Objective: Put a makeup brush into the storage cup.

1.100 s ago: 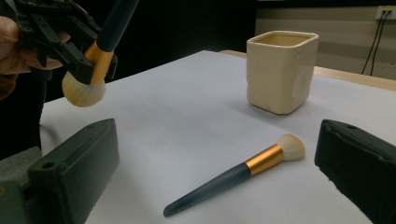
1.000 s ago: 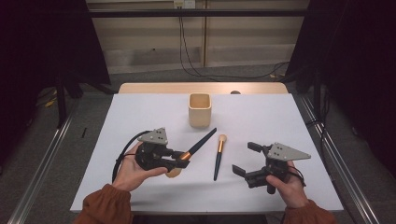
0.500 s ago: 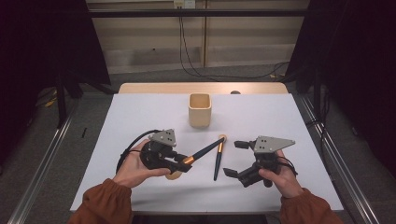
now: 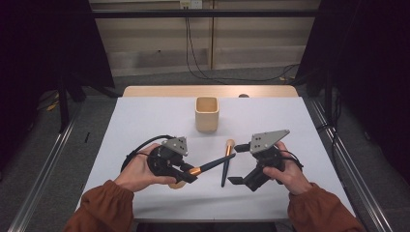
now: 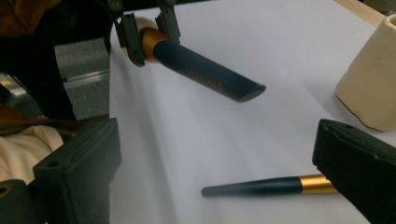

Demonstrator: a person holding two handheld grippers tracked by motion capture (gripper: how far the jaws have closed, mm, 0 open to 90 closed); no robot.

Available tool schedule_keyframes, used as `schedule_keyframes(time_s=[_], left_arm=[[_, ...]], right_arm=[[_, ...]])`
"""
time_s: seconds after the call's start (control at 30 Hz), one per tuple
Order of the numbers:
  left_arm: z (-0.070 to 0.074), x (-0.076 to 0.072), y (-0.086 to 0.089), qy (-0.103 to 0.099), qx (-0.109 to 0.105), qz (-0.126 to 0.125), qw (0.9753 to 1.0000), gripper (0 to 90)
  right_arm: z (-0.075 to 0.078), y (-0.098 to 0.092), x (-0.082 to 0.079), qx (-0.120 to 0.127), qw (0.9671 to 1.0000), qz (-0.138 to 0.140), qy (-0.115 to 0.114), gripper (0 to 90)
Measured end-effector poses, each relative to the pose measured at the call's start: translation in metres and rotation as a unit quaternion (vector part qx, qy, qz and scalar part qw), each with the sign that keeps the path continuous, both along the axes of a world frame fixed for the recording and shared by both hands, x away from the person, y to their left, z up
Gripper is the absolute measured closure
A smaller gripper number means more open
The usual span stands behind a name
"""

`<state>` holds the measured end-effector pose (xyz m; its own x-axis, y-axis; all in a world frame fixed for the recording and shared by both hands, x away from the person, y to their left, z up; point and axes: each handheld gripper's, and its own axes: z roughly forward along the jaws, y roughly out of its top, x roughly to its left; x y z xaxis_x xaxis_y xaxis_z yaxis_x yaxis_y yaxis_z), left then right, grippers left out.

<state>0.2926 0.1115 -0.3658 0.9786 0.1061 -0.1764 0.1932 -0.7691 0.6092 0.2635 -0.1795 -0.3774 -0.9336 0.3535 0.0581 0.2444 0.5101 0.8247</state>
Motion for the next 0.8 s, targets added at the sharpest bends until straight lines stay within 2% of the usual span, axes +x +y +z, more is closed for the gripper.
schedule_keyframes(time_s=[0.13, 0.17, 0.23, 0.27, 0.37, 0.5, 0.6, 0.73, 0.8], left_arm=[[-0.003, 0.0, -0.003, 0.003, 0.025, -0.002, 0.9997, 66.9], [-0.004, 0.0, -0.004, 0.003, 0.034, -0.011, 0.9994, 66.9], [-0.006, 0.001, -0.006, 0.006, 0.04, -0.012, 0.9991, 66.9], [-0.006, 0.002, -0.007, 0.014, 0.048, -0.017, 0.9986, 66.9], [-0.007, 0.004, -0.01, 0.016, 0.06, -0.022, 0.9978, 66.9], [-0.008, 0.005, -0.013, 0.021, 0.075, -0.03, 0.9965, 66.9], [-0.009, 0.007, -0.014, 0.018, 0.082, -0.025, 0.9962, 66.9], [-0.011, 0.009, -0.015, 0.017, 0.09, -0.026, 0.9955, 66.9], [-0.012, 0.009, -0.016, 0.017, 0.099, -0.035, 0.9943, 66.9]], right_arm=[[0.004, 0.002, 0.005, -0.02, 0.9997, 0.011, 0.006, 1.1], [0.006, 0.003, 0.006, -0.025, 0.9996, 0.013, 0.008, 1.1], [0.008, 0.005, 0.009, -0.037, 0.999, 0.021, 0.015, 1.1], [0.009, 0.006, 0.01, -0.044, 0.9985, 0.027, 0.017, 1.1], [0.009, 0.014, 0.013, -0.071, 0.9962, 0.044, 0.025, 1.5], [0.007, 0.026, 0.014, -0.1, 0.9921, 0.067, 0.038, 2.1], [0.002, 0.034, 0.014, -0.119, 0.9885, 0.083, 0.043, 2.4], [-0.004, 0.041, 0.015, -0.149, 0.9837, 0.087, 0.051, 3.4], [-0.006, 0.045, 0.017, -0.163, 0.9806, 0.094, 0.054, 3.3]])
